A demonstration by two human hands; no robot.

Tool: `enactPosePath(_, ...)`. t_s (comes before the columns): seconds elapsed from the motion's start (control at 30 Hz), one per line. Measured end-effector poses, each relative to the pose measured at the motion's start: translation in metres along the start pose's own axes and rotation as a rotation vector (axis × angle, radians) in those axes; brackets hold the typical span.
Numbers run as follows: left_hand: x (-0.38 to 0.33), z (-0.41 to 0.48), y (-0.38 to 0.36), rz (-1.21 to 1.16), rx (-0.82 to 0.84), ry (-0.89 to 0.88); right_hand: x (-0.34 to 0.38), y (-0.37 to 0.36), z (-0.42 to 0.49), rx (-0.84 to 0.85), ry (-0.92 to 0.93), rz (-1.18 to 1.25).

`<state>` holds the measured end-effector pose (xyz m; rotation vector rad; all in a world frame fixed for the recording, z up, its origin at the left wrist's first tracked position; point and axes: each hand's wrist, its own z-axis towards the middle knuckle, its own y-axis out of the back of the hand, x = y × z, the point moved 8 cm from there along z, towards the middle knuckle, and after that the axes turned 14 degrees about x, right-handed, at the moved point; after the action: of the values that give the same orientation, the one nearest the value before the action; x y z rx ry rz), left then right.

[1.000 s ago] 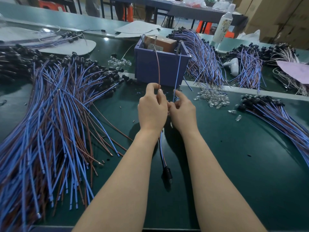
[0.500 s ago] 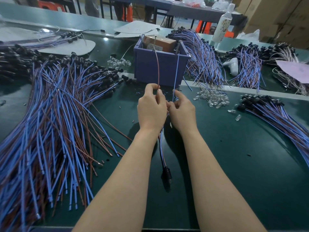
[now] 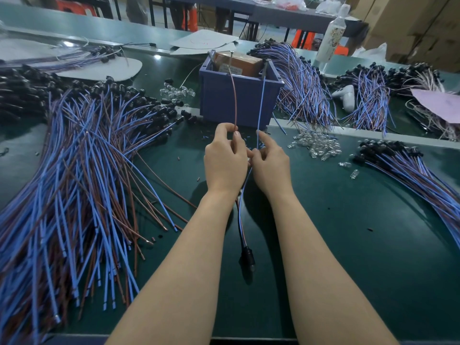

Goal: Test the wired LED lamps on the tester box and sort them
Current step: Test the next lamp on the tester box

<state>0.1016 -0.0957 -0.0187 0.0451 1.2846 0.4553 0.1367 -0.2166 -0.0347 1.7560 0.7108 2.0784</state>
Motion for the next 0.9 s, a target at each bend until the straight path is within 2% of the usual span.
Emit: enactPosePath(0.9, 0.0011, -0.0005, 0.0002, 0.007, 0.013, 0.001, -0.0050, -0.0017, 0.0015, 0.005, 0.005, 0.000)
